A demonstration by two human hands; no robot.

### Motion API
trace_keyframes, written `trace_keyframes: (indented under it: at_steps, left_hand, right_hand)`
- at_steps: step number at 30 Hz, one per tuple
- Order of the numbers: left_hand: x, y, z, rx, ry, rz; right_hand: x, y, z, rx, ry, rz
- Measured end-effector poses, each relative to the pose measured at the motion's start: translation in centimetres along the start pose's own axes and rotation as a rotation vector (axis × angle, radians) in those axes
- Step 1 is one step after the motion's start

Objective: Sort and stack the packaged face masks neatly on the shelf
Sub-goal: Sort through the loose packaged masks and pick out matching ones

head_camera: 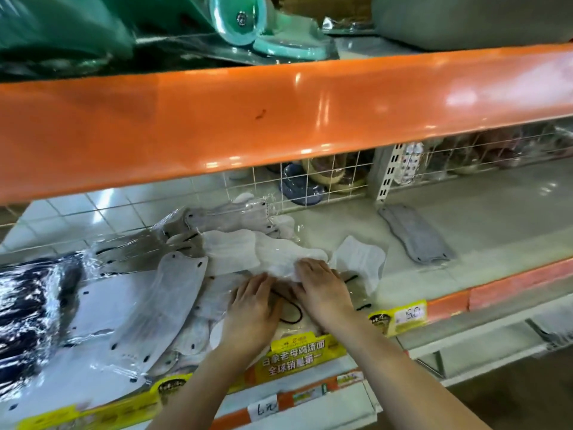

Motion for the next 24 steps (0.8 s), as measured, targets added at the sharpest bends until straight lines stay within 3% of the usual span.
trace_keyframes:
  at_steps: [9, 13, 19, 24]
  left_hand:
    - [-0.9, 1.5, 2.9, -0.038, -0.247, 0.146]
    - [-1.0, 2.5, 2.6, -0.024, -0.232, 0.221]
    - [-0.4, 2.7, 2.1, 0.046, -0.223, 0.224]
    - [0.4, 2.4, 3.3, 0.019, -0.18, 0.185]
  right_hand:
    - [0.5, -0.3, 1.4, 0.019, -0.08, -0.1]
    - [0.4, -3.7, 2.1, 0.344, -0.137, -0.313]
    - [0.5, -6.1, 1.8, 0.872, -0.303, -0.402]
    - [0.7, -6.4, 1.8, 1.027, -0.32, -0.471]
Point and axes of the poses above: each hand's wrist, its own x-axis towards the middle knuckle, its own z-axis out of the back of the hand, y = z × x, the point moved 10 cm from there along x, towards the middle knuckle, and after that the axes turned 8 degrees about z, right-handed, at the moved point
